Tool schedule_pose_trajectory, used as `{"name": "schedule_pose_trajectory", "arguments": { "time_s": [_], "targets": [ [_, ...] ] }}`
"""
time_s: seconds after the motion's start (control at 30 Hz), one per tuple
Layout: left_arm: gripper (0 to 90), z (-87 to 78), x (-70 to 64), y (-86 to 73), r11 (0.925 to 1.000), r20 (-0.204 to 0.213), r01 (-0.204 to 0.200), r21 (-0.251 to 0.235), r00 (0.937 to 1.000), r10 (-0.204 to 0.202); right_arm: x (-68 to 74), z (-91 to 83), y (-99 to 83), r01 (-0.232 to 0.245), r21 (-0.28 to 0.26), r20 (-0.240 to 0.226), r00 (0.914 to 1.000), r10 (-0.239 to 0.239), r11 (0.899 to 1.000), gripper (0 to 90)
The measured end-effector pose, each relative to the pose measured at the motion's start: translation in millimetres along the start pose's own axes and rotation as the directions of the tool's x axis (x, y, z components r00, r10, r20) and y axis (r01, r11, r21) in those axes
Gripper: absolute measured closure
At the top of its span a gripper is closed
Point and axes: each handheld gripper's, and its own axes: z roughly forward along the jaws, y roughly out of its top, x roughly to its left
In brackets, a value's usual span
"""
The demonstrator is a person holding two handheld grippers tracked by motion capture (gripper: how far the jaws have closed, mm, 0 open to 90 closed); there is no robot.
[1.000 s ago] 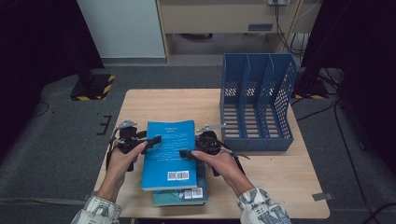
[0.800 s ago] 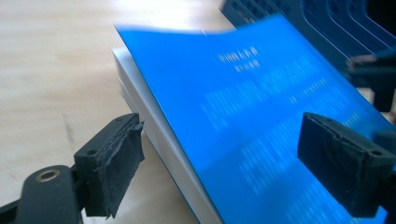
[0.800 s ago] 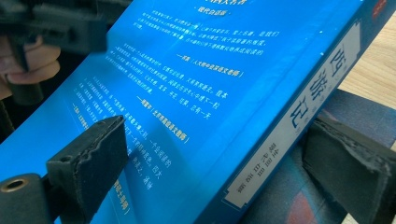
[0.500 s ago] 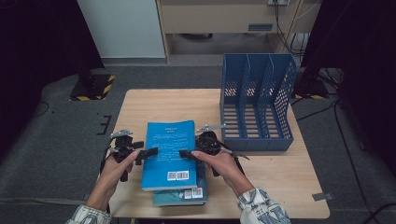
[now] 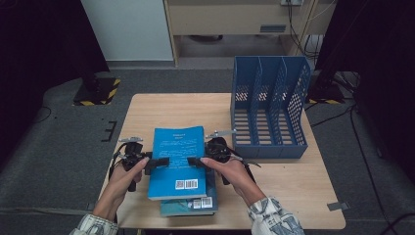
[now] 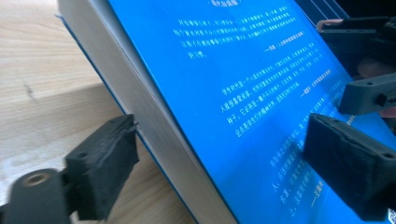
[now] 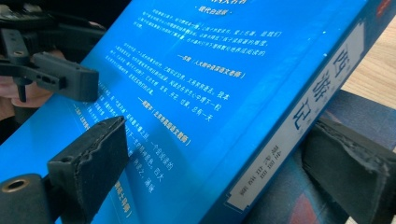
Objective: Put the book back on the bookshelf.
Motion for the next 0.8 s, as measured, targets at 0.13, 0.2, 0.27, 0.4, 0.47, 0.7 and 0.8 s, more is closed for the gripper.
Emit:
{"name": "schedule_pose_trajectory", "arguments": {
  "time_s": [0.13, 0.2, 0.27, 0.4, 0.47, 0.7, 0.8],
  "targets": [
    [18.6, -4.0, -4.2, 3.4, 0.9998, -0.018, -0.02, -0.001, 0.9996, 0.02, 1.7, 2.5, 2.8, -0.024, 0.003, -0.019, 0.9995, 0.024, 1.0, 10.7],
    [20.0, -5.7, -7.5, 5.7, 0.9992, -0.031, -0.038, 0.01, 0.9988, 0.039, 3.2, 3.4, 4.7, -0.036, 0.009, -0.033, 0.9988, 0.037, 0.999, 11.7],
    [22.6, -7.7, -9.9, 7.4, 0.9986, -0.047, -0.051, 0.012, 0.9976, 0.051, 3.4, 3.1, 6.8, -0.041, 0.018, -0.028, 0.9987, 0.042, 0.999, 13.3],
    [27.0, -8.2, -9.8, 10.9, 0.9986, -0.056, -0.047, 0.025, 0.9973, 0.048, 6.2, 2.5, 11.4, -0.04, 0.042, -0.001, 0.9992, 0.04, 0.998, 15.1],
    [32.5, -9.5, -11.2, 13.3, 0.9985, -0.069, -0.053, 0.012, 0.9962, 0.053, 7.5, 2.7, 14.2, -0.04, 0.047, 0.016, 0.9991, 0.039, 0.998, 16.8],
    [39.8, -10.2, -17.3, 21.3, 0.9979, -0.06, -0.064, 0.004, 0.9961, 0.065, 13.8, 2.2, 29.0, -0.047, 0.048, -0.006, 0.9988, 0.048, 0.998, 29.3],
    [41.8, -8.7, -16.8, 21.7, 0.9983, -0.059, -0.058, 0.002, 0.9966, 0.058, 11.8, 2.1, 29.6, -0.055, 0.062, -0.001, 0.9985, 0.055, 0.997, 29.5]
  ]
}}
